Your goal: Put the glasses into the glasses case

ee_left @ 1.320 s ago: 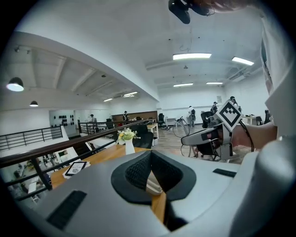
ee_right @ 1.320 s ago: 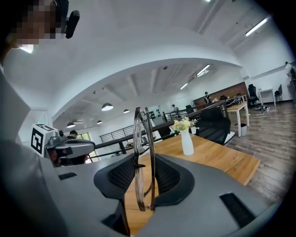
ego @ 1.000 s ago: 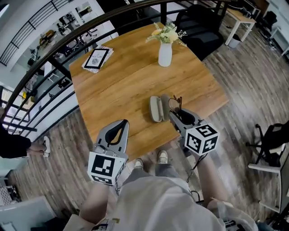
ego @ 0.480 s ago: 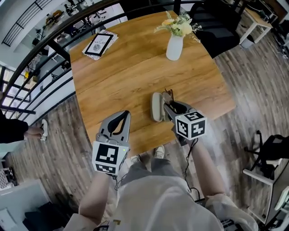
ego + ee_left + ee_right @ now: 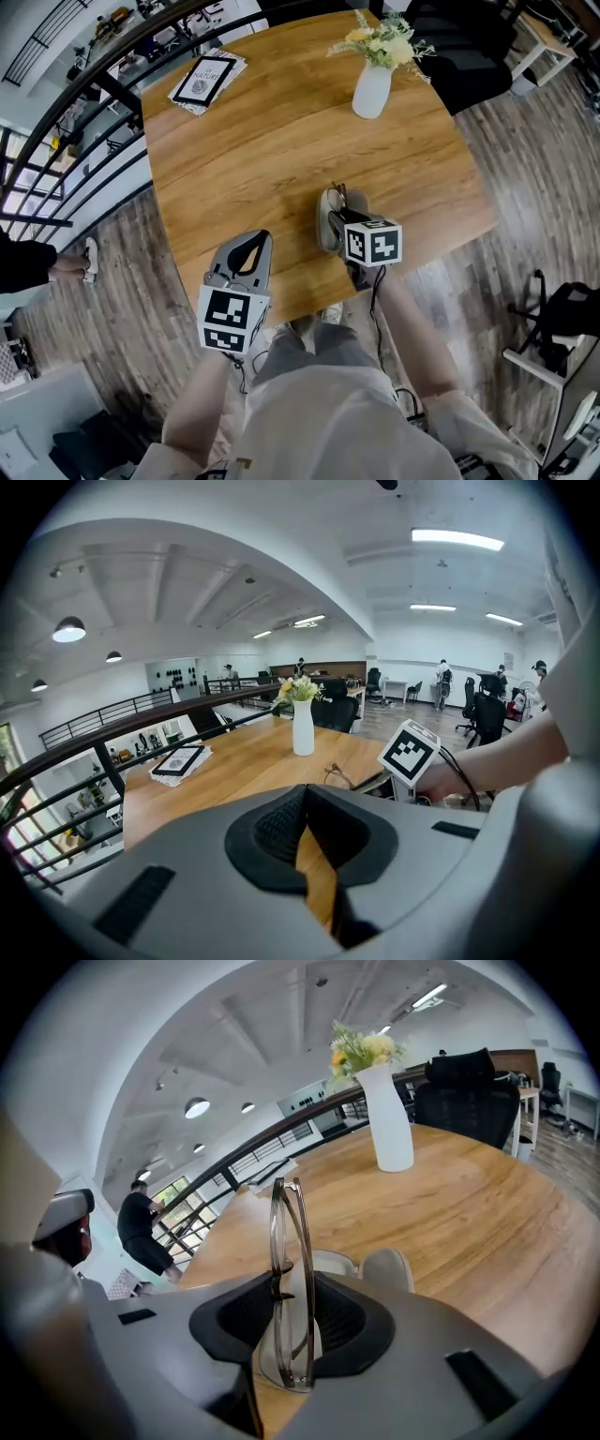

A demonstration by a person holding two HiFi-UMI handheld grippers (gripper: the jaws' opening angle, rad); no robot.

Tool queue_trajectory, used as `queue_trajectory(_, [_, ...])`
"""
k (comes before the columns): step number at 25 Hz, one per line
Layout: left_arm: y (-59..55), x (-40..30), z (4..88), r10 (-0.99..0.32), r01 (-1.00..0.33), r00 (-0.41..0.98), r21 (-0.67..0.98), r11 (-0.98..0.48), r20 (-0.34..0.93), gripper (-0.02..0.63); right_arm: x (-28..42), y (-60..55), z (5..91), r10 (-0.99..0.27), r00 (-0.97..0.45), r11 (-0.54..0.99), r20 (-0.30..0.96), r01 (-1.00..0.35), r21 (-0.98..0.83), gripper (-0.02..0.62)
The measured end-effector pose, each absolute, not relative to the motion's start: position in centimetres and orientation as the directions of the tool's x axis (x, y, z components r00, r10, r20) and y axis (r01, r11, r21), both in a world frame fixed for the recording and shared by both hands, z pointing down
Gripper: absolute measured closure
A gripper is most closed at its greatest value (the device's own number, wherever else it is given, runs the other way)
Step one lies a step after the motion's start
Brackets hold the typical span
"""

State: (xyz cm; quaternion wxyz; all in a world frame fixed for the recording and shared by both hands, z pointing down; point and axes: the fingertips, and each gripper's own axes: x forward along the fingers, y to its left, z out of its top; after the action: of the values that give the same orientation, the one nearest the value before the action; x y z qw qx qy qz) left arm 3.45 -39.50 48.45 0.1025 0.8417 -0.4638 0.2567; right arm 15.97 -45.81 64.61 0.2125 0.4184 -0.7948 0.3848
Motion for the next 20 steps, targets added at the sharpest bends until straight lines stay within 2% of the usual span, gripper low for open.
queue_trajectory(9, [-40.1,2.4,51.7,-0.697,-0.841,0.441,-0.010,-0.540,0.566,0.589,14.3,-44.1,70.1,-0.349,-0.618,0.197,0.705,-0.783,-0.589,0.457])
queue_trajectory(20, [-38.8,1.3,54.1,-0.656,-0.842,0.451,0.044,-0.538,0.605,0.589,12.1,-43.6,72.4,-0.253,-0.648,0.153,0.718,-0.760,-0.632,0.453])
